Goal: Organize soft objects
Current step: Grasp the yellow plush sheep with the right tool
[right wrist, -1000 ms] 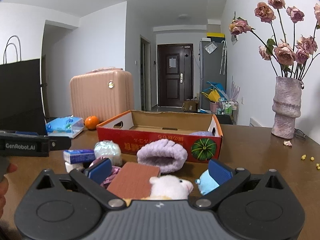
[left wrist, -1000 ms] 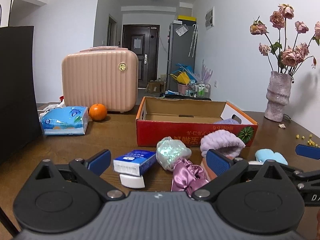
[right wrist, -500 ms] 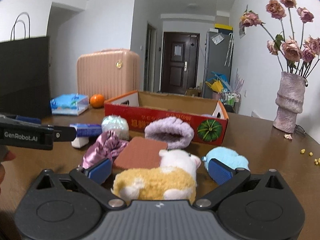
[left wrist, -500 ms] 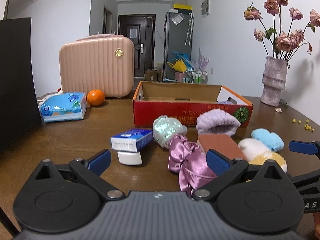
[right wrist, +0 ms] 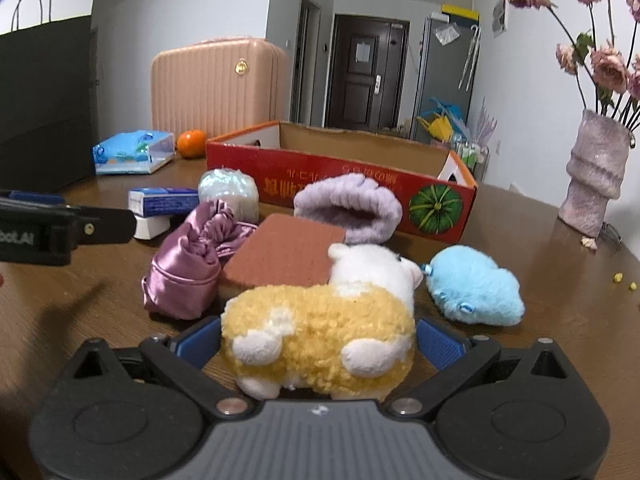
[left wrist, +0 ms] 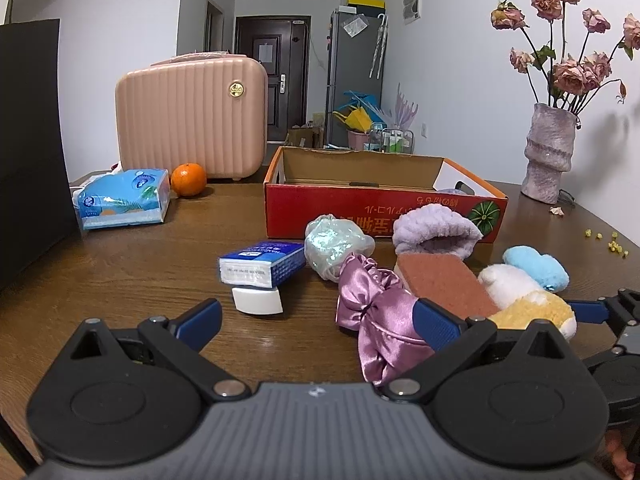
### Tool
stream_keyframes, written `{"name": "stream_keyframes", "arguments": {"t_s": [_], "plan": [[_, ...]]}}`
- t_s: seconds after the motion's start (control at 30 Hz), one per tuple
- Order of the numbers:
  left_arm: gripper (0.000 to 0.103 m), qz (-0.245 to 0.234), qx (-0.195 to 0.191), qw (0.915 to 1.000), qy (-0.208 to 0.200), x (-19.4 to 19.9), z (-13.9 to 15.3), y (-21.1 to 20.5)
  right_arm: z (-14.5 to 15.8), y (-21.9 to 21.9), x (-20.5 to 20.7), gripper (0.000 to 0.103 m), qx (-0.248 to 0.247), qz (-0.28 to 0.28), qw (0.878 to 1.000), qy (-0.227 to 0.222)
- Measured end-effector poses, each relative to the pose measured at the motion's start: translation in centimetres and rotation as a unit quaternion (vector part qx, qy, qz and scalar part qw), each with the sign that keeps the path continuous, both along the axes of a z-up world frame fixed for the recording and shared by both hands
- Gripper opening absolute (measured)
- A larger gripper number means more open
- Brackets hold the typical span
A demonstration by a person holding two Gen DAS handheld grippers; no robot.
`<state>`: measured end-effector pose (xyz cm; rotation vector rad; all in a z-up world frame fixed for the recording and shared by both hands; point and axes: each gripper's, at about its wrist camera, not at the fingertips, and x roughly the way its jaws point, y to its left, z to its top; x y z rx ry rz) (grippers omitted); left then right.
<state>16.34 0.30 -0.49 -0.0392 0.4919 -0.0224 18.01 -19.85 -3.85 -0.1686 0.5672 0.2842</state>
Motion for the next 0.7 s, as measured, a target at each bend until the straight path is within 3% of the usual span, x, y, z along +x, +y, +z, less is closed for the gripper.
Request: {"name": "stream_keyframes", "arguments": {"t_s": [0.27, 0.7], "plan": [[0.103, -0.009, 0.004, 0.9999, 0.006, 0.1, -0.2, -0.3, -0.8, 1.2, 0.9, 0.102, -0.028, -0.010, 0.999, 0.011], [0.103, -0.005, 0.008, 0.9999, 0.013, 0.3, -0.5, -0.4, 0.3, 0.3, -0.2, 0.094, -0.001, -0.008, 1.000, -0.024]]}}
